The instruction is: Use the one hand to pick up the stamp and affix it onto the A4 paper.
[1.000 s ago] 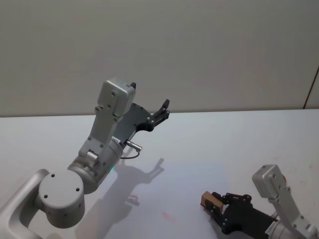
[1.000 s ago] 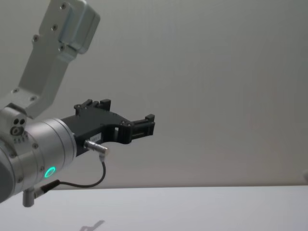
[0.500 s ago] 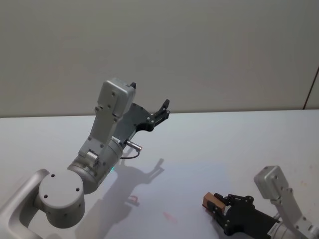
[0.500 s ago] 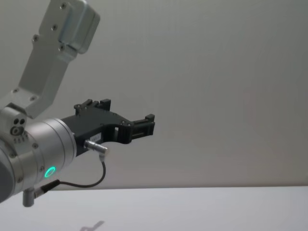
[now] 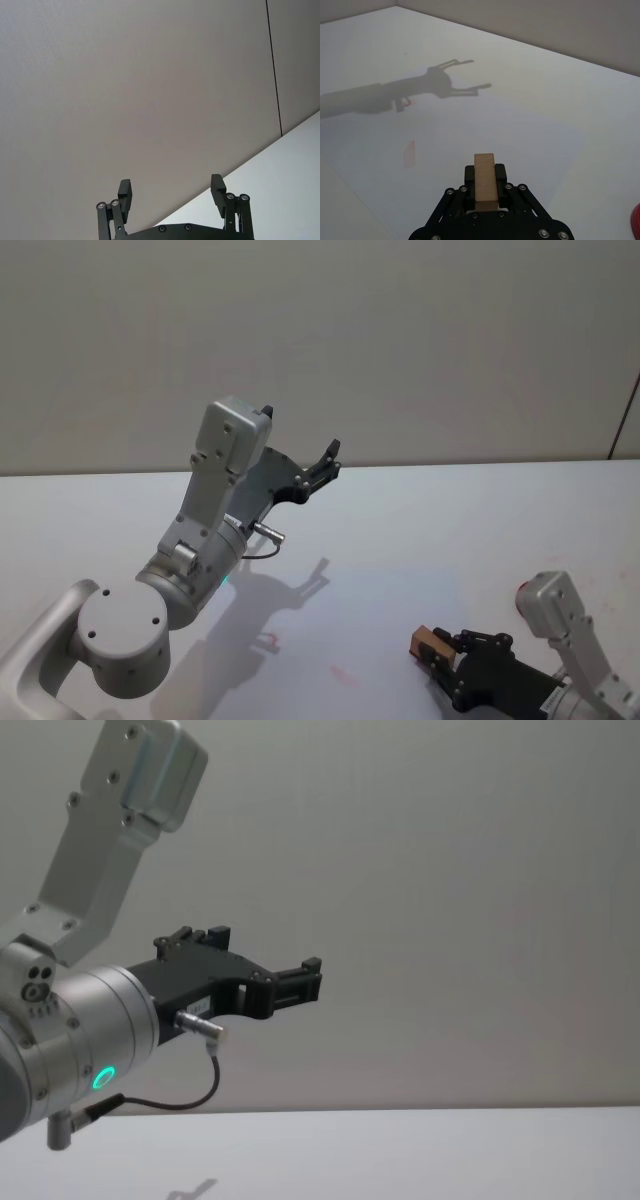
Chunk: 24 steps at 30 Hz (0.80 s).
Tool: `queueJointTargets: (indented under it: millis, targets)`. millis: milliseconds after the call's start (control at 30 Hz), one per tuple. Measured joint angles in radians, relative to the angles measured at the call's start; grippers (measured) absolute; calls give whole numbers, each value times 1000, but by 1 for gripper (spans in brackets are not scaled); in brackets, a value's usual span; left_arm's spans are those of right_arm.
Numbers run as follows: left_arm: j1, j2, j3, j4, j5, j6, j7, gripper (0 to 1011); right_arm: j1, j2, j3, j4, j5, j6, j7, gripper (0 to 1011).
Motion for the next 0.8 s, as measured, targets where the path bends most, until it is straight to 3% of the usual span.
queueJointTargets:
  millis: [800]
  targets:
    - [0,0,0,0,0,0,0,1001,8,8,27,-108,159,-9,9,219]
